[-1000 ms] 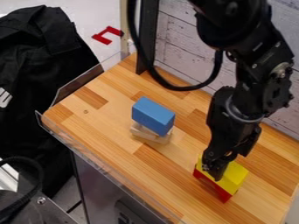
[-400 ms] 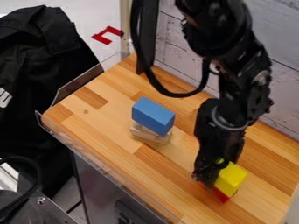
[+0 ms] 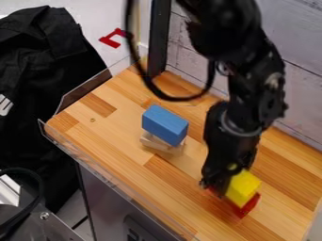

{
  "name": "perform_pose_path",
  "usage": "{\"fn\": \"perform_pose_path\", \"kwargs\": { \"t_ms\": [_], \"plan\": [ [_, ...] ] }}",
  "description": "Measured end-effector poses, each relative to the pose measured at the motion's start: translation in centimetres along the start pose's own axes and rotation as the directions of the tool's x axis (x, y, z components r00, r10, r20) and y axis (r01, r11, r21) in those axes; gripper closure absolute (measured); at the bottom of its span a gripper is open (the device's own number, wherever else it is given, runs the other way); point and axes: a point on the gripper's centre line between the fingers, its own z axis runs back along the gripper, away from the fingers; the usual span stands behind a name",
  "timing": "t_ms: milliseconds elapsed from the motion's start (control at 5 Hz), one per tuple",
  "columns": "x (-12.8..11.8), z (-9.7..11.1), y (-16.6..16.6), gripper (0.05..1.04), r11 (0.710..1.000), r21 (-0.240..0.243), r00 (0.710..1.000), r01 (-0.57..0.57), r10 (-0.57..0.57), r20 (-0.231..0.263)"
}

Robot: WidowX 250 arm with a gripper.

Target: Put the yellow block on top of the blue block

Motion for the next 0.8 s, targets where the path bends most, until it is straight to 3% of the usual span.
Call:
{"fn": "perform_pose_path", "kwargs": {
  "t_ms": [200, 400, 800],
  "plan": [
    [2.6, 3.7, -0.6, 0.493, 0.991, -0.118, 0.995, -0.068, 0.076, 0.064],
    [6.0, 6.2, -0.1, 0.493, 0.970, -0.201, 0.981, -0.139, 0.162, 0.104],
    [9.5, 6.3, 0.7, 0.493, 0.956, -0.193, 0.970, -0.220, 0.235, 0.061]
  ]
}}
